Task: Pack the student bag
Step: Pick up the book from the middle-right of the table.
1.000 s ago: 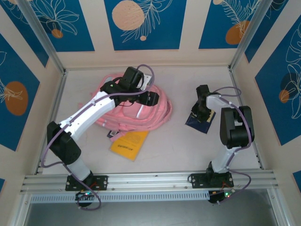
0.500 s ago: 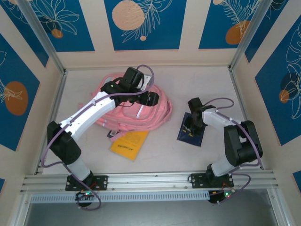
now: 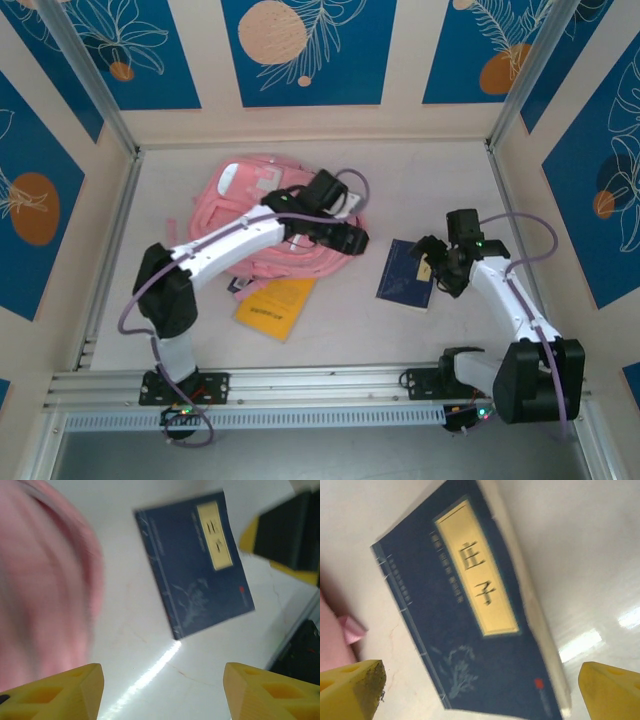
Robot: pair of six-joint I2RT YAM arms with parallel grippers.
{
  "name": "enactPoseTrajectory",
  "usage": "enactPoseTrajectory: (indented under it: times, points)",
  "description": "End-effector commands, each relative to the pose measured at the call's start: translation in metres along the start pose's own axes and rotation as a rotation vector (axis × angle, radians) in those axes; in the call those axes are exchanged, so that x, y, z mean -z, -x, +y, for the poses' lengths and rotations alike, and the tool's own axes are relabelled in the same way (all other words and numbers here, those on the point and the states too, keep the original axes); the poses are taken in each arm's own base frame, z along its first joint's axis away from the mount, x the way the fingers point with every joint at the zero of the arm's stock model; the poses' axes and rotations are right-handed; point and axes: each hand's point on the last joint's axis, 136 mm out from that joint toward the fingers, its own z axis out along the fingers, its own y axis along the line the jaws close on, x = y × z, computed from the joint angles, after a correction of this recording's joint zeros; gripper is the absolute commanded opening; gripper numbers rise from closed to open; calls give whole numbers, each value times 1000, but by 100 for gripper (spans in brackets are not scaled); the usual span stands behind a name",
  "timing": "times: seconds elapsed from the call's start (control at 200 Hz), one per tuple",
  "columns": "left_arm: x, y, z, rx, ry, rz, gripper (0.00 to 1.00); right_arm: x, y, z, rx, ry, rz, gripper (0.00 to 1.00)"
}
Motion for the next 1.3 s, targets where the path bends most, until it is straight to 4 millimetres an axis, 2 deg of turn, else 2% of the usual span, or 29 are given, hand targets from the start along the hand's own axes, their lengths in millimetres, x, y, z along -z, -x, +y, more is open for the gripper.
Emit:
enactPoseTrajectory:
  times: [0.0, 0.15, 0.225, 0.53, 0.82, 0.94, 1.085, 1.295]
  points:
    - [-23, -4, -29, 35, -83, 32, 63, -16, 5, -2, -25, 48, 14, 99]
    - [-62, -22, -33, 48, -101, 118, 61, -37, 12, 1, -53, 130, 45, 96]
    - [-79, -30, -29, 55, -97, 143, 60, -45, 13, 2, -45, 142, 61, 95]
    - [-121, -47, -8, 85, -47, 211, 58, -59, 10, 9, -21, 178, 123, 84]
    - [-143, -56, -1, 111, -49, 240, 55, -64, 5, 5, -11, 169, 142, 81]
    - [-148, -60, 3, 114, -39, 243, 54, -64, -3, 11, 15, 183, 165, 78]
    - [-148, -64, 9, 108, -15, 246, 53, -58, -12, 20, 18, 237, 186, 67]
    - [-146, -65, 19, 78, 36, 240, 52, -34, -14, 28, 15, 306, 138, 53]
